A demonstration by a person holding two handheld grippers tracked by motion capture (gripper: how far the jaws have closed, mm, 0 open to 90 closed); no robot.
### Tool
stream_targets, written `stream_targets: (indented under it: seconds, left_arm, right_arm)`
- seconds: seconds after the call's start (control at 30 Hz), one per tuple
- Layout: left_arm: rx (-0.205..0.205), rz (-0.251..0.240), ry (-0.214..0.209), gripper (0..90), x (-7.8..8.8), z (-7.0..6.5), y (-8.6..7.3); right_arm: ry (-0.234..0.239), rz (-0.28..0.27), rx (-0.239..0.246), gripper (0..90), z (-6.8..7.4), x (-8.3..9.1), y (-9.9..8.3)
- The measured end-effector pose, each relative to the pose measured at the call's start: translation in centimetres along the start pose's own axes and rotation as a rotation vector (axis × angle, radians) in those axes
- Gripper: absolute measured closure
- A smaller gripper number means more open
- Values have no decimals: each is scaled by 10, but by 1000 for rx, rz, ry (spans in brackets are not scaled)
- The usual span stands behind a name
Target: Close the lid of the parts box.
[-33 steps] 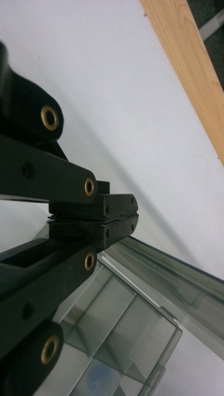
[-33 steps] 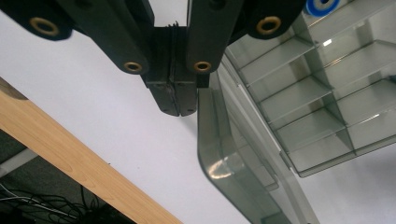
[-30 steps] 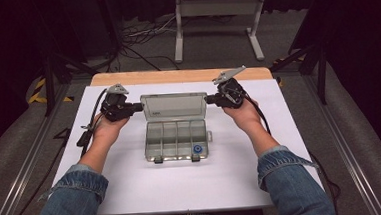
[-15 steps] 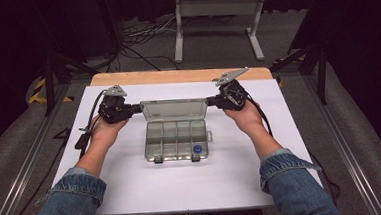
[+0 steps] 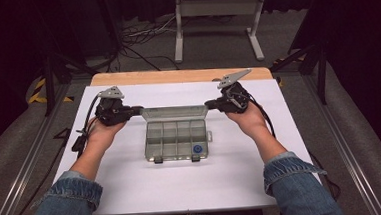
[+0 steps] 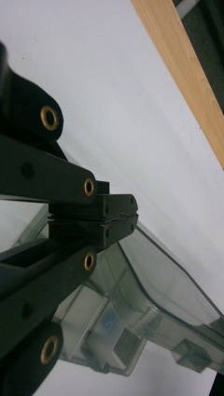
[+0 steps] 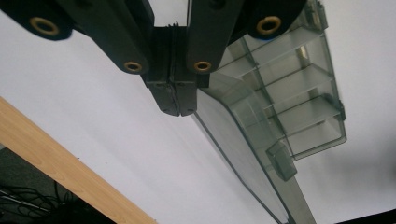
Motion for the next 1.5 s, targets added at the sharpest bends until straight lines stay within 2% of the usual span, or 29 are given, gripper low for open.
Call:
stream_targets:
  seconds: [0.2, 0.3, 0.47, 0.63, 0.67, 0.83, 1.07, 1.5]
  left_arm:
    - [6, 28, -48, 886, 5, -7, -3]
    - [12, 43, -58, 886, 7, -13, -7]
    - [5, 75, -84, 886, 12, -21, -13]
    - [-10, 105, -114, 886, 11, -28, -18]
    - [-17, 115, -121, 886, 11, -31, -20]
    - [-37, 150, -149, 886, 9, -39, -23]
    - [-45, 196, -166, 886, 8, -45, -28]
    - [-43, 259, -187, 886, 6, -47, -36]
  right_arm:
    - [32, 27, 0, 900, 8, 5, -4]
    - [46, 47, 5, 900, 13, 6, -6]
    - [74, 58, 6, 900, 21, 9, -12]
    - [103, 100, 12, 900, 30, 7, -20]
    - [123, 120, 16, 900, 35, 5, -25]
    - [148, 152, 17, 900, 43, 4, -31]
    - [172, 199, 28, 900, 49, 0, -37]
    - [206, 256, 46, 900, 60, -6, -39]
Point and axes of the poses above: each handheld gripper's, and its own axes: x roughly backward along the jaws, y roughly out of its top, z roughly to its left, the point moved 4 cm from there along -x, roughly forward along the jaws, and after that the axes turned 13 degrees about -z, right-handed, at the moved point
